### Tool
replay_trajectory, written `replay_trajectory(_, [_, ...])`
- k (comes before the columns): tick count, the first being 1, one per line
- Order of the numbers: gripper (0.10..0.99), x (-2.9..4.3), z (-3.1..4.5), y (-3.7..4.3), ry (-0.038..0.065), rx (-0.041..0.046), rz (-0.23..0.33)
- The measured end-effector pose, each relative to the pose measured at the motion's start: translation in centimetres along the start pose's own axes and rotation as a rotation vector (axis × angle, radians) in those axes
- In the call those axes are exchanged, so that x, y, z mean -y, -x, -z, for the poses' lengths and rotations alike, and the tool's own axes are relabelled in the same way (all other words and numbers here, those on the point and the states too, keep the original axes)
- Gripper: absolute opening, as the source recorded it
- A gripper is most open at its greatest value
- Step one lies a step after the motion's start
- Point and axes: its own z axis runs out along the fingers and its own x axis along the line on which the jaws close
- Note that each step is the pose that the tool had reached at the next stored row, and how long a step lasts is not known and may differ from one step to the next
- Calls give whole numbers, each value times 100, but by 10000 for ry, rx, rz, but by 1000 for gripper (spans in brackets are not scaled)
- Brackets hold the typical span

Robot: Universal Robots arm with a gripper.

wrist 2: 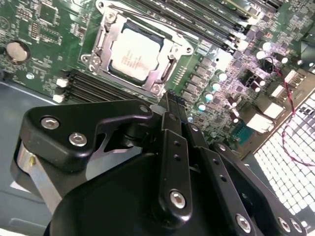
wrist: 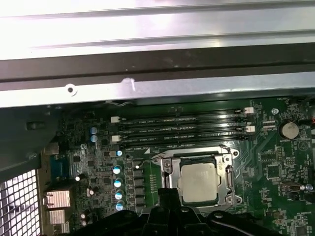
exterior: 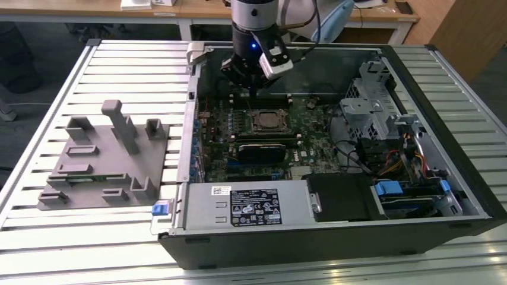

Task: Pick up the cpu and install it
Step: 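Install the first cpu locking lever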

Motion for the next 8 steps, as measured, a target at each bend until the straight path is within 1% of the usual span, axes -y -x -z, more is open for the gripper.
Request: replay_trajectory(8, [106,11,-23,-115,2,2,-1])
